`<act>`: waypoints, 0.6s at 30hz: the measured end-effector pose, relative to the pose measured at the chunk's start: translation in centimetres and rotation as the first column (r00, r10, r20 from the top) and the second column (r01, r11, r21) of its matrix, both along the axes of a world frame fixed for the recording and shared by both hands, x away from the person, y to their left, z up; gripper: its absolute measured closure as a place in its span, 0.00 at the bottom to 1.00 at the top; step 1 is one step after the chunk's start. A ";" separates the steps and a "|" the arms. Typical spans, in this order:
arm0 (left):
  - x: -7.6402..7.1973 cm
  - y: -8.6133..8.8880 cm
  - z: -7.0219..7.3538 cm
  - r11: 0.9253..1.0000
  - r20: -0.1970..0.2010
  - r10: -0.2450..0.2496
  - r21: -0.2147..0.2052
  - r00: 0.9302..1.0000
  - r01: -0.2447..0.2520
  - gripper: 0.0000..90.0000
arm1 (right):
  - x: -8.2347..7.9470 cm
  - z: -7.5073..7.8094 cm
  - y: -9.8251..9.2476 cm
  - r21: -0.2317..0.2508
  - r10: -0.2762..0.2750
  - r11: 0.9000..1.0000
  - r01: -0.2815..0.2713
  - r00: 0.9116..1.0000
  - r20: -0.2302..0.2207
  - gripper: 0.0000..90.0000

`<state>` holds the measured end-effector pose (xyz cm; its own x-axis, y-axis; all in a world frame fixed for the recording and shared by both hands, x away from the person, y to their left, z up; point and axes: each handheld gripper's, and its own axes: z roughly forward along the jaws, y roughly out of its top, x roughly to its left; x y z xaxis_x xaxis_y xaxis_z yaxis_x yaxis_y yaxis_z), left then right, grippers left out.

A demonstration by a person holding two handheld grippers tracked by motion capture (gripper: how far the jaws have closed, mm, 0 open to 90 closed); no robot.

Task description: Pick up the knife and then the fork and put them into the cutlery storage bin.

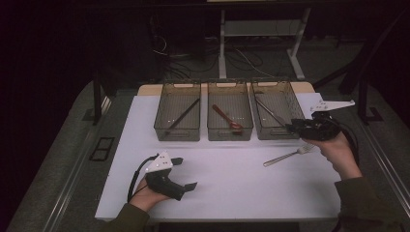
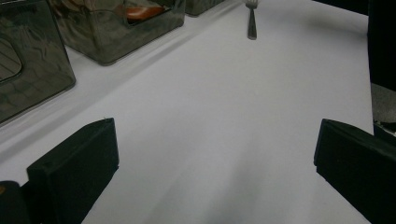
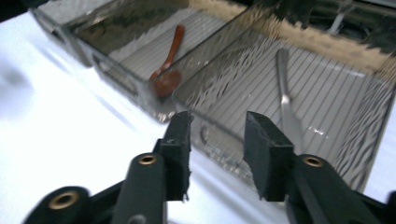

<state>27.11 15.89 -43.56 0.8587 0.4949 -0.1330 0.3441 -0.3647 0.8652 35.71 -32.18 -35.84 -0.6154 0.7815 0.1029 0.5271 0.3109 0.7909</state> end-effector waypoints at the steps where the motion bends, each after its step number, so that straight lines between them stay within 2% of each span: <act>1: 0.0 0.0 0.0 1.000 0.000 0.000 0.000 1.000 0.000 0.00 | -0.2 -0.3 0.0 -0.002 0.007 1.000 -0.007 1.000 -0.008 0.72; 6: 0.0 0.0 0.0 1.000 0.002 -0.001 0.003 1.000 0.001 0.00 | -0.6 -1.6 -0.3 -0.027 0.027 0.999 -0.028 0.998 -0.055 0.85; 10: 0.0 0.1 0.0 1.000 0.002 0.000 0.004 1.000 0.000 0.00 | -0.5 -2.9 -0.5 -0.105 0.020 0.994 -0.030 0.995 -0.093 0.96; 11: 0.0 0.1 0.0 1.000 0.002 0.001 0.004 1.000 -0.001 0.00 | -0.3 -3.3 -0.5 -0.125 0.015 0.992 -0.029 0.994 -0.109 0.98; 15: 0.0 0.1 0.0 1.000 0.004 0.001 0.006 1.000 -0.001 0.00 | 0.3 -4.7 -0.5 -0.192 -0.001 0.981 -0.032 0.986 -0.167 0.99; 18: 0.0 0.1 0.0 1.000 0.003 0.000 0.010 1.000 0.000 0.00 | 0.8 -6.0 -0.6 -0.263 -0.014 0.964 -0.037 0.981 -0.192 0.99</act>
